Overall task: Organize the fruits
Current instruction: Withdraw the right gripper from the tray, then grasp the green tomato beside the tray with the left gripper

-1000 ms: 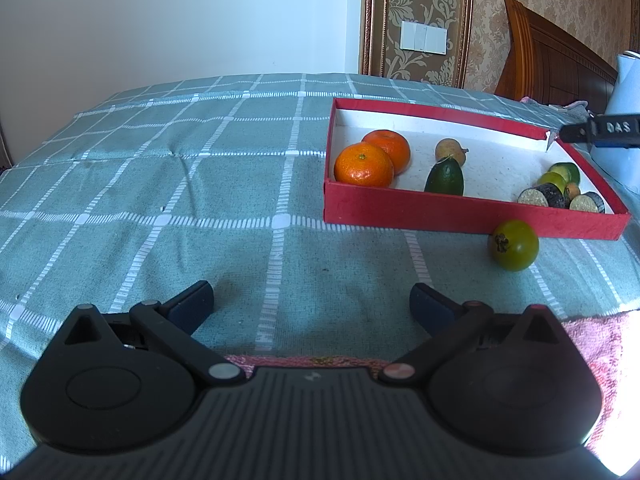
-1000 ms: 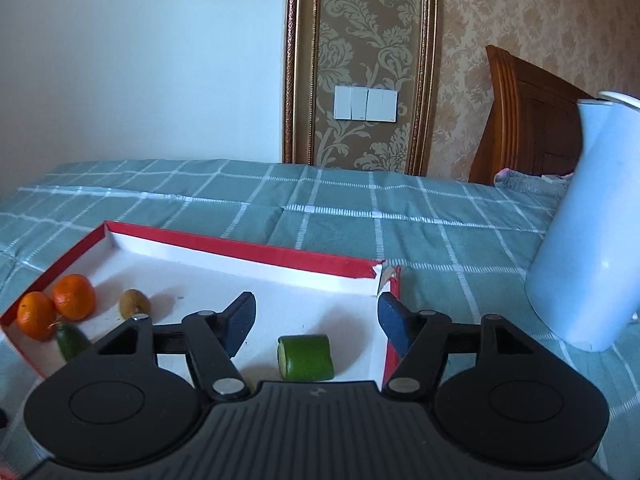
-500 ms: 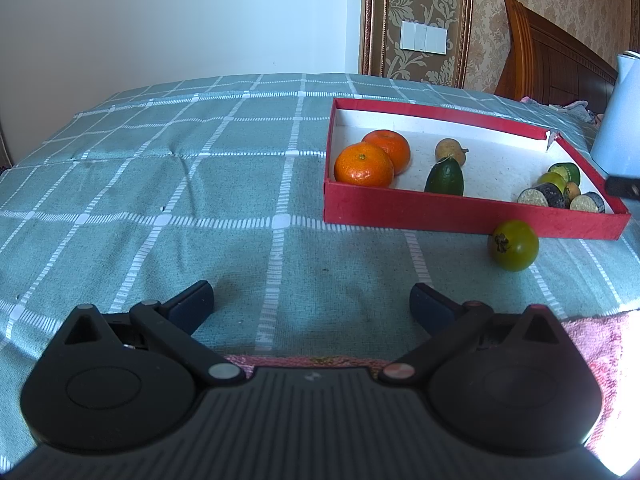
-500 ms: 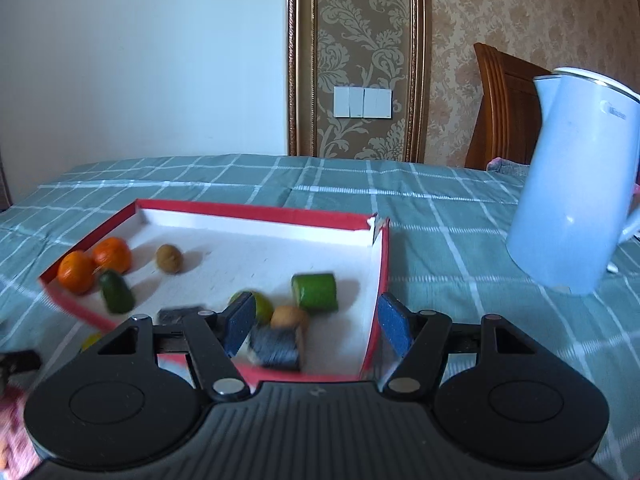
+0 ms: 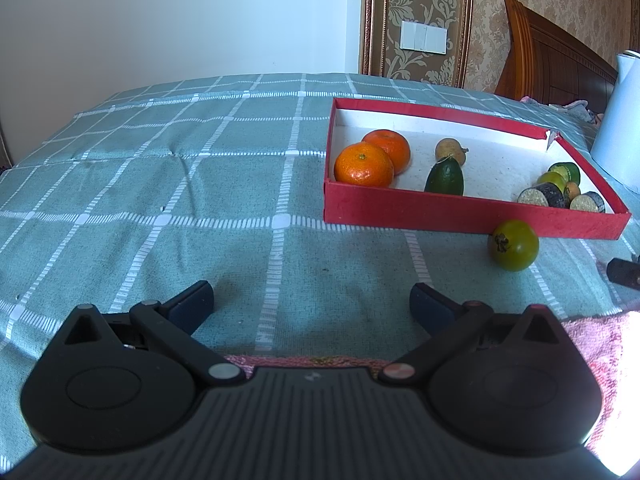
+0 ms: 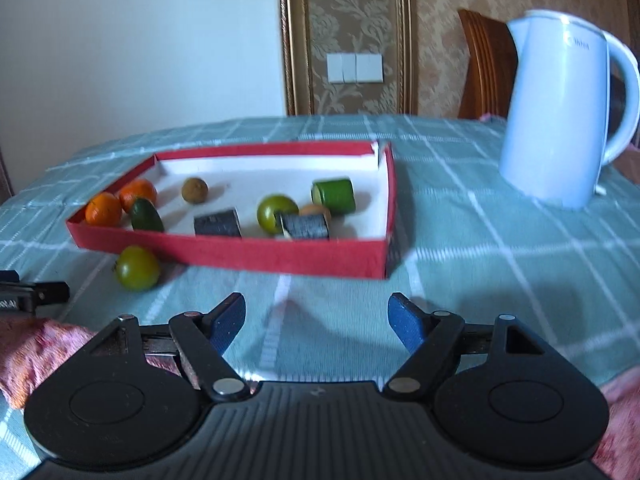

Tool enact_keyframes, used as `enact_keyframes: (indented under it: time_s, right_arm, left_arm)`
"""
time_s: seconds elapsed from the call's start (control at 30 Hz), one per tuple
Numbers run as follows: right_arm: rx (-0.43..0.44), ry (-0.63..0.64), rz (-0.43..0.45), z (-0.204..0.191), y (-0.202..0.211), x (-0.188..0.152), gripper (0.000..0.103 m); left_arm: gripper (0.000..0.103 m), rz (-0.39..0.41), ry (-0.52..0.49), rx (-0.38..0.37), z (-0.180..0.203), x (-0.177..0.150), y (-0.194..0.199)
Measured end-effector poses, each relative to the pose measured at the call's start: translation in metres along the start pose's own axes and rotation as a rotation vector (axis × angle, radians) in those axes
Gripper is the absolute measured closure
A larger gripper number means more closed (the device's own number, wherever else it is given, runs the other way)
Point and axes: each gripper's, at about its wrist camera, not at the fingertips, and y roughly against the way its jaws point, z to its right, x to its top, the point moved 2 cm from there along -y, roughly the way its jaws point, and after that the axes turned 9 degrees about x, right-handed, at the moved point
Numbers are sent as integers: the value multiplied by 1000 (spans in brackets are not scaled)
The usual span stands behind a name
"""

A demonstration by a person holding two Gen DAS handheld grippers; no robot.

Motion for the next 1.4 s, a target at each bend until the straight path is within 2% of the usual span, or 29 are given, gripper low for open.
enact_keyframes:
  time_s: [0.1, 0.2, 0.33, 0.53, 0.6, 0.63, 0.67, 0.73, 0.83, 1.3, 1.4]
  right_arm:
    - [6, -14, 8, 2, 2, -1, 24]
    - [-12, -5, -24, 1, -2, -2, 19]
    - [11, -46, -21, 6, -1, -2, 17]
    - [-10, 0, -50, -1, -6, -2, 12]
    - [-27, 25, -64, -5, -8, -2, 11]
    - [-31, 34, -68, -6, -9, -3, 5]
    - [-31, 32, -80, -5, -10, -3, 0]
    - [-29, 30, -81, -5, -10, -4, 0]
    - [-30, 31, -81, -5, -10, -4, 0]
    - [-29, 30, -81, -5, -10, -4, 0]
    - [-29, 30, -81, -5, -10, -4, 0]
  left_arm:
    - [0, 0, 0, 0, 0, 0, 0]
    - [0, 0, 0, 0, 0, 0, 0]
    - [0, 0, 0, 0, 0, 0, 0]
    - [0, 4, 1, 3, 0, -1, 1]
    - [0, 11, 17, 27, 1, -1, 4]
    - [0, 5, 36, 38, 0, 0, 6]
    - [0, 1, 55, 20, 0, 1, 9]
    - [0, -4, 82, -20, 0, 3, 14]
    - [0, -1, 94, -27, 6, 7, 19]
    - [0, 19, 21, -130, 74, 32, 32]
    - [0, -2, 14, -144, 85, 36, 27]
